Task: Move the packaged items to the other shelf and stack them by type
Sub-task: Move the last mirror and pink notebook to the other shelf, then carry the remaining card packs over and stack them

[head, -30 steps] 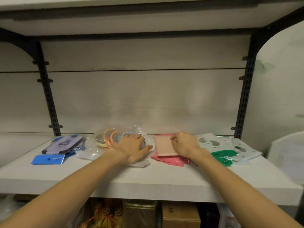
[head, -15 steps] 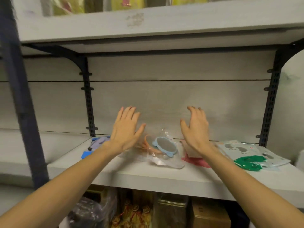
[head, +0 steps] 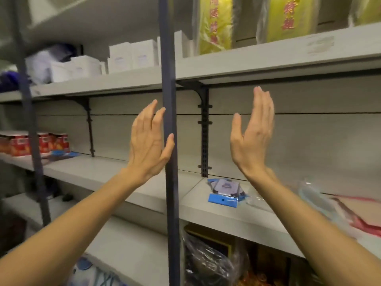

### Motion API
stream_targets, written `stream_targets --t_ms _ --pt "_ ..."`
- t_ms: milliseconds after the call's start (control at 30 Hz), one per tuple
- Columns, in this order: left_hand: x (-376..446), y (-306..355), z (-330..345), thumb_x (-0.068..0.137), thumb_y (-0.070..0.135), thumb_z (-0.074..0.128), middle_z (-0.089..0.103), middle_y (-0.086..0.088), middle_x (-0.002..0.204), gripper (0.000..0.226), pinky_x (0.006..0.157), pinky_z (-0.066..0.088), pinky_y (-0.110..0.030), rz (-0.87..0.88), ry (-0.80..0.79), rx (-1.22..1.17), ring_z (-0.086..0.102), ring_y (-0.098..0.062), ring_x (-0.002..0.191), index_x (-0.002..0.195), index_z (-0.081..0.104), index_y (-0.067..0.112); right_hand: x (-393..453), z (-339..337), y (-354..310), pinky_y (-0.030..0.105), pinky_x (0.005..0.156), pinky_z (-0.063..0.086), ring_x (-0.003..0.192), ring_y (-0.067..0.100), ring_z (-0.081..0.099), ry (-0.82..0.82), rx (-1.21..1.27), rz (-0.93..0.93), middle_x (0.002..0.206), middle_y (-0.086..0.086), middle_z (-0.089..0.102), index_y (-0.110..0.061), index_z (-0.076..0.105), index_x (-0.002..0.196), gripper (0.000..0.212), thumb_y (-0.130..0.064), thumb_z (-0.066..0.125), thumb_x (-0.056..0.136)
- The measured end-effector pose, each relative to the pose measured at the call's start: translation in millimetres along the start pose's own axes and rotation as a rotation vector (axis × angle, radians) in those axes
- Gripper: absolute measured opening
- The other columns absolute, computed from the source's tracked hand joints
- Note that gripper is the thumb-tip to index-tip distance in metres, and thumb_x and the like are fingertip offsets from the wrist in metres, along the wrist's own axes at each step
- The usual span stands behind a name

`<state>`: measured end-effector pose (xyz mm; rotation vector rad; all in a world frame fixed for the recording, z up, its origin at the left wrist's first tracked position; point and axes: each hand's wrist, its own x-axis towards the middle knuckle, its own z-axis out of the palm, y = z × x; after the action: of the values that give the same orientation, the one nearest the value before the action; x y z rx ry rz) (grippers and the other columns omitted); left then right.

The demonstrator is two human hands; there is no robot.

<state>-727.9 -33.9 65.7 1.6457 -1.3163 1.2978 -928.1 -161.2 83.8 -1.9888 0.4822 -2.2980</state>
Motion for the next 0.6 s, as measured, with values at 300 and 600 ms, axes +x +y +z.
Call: stream_targets --t_ms 300,600 --pt "-74 -159 -37 0.100 0.045 0.046 0.023 -0.015 0.164 0.071 0.120 0.027 -0.046 -0.117 -0.274 0.241 0.029 -0.031 0.147 0.158 0.022 0.012 -94 157 -89 0.045 0.125 0.018 0.155 0.025 0.014 -0.270 0.032 -0.208 0.164 0.012 0.025 -0.003 0.026 0.156 0.067 -0.023 0.053 0.099" --pt "-133 -287 -10 0.102 0.053 0.040 0.003 -0.015 0.169 0.071 0.105 0.046 -0.045 -0.278 -0.692 0.382 0.039 -0.034 0.142 0.159 0.017 0.017 -186 305 -97 0.048 0.124 0.009 0.155 0.030 0.003 -1.016 -0.143 -0.204 0.165 0.010 0.020 -0.015 0.023 0.157 0.065 -0.050 0.033 0.104"
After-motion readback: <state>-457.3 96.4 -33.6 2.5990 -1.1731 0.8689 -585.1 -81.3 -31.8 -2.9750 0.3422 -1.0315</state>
